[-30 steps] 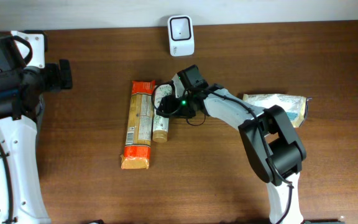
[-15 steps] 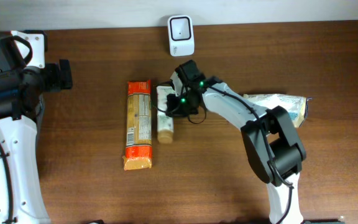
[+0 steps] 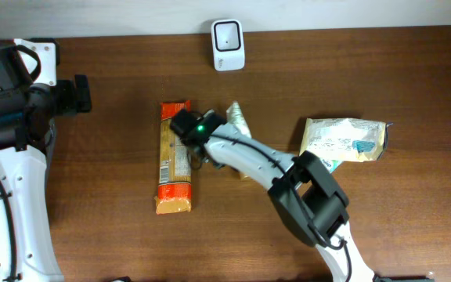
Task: Scan the item barcode
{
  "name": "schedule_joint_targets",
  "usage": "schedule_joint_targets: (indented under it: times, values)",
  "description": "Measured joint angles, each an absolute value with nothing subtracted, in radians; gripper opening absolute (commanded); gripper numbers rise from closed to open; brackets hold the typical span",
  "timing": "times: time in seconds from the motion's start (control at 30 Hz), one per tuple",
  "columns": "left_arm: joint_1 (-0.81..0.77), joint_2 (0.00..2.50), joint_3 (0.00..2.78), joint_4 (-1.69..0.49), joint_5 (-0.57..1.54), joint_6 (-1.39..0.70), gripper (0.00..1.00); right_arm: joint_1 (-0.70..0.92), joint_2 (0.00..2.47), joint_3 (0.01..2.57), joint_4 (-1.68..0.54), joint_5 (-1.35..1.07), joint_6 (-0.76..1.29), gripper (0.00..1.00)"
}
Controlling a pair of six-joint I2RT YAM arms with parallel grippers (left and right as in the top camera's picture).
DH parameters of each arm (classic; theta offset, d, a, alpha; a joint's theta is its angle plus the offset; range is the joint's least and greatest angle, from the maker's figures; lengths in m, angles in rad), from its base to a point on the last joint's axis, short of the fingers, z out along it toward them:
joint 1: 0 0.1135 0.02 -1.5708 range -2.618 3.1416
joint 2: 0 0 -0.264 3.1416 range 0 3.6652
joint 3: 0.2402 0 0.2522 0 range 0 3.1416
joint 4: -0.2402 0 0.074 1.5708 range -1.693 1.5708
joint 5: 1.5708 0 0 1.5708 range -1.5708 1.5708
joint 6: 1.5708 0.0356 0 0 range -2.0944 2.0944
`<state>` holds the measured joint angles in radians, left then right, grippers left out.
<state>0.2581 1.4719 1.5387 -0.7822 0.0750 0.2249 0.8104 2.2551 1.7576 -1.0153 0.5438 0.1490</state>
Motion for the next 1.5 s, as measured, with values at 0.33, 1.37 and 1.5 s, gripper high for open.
schedule_joint_targets:
  times: [0.33, 1.37, 1.5]
  values:
    - [0.258, 1.472, 1.539, -0.782, 0.075, 0.225, 0.99, 0.889, 2.259, 1.861, -1.091, 0.31, 0.101, 0.82]
    - [0.258, 1.472, 1.539, -0.782, 0.075, 0.225, 0.99, 0.56, 2.172, 1.787, -1.095, 0.2, 0.071, 0.12]
    - [0.258, 1.472, 1.539, -0.782, 0.075, 0.225, 0.99, 0.685, 2.176, 1.765, -1.042, 0.418, 0.097, 0.68]
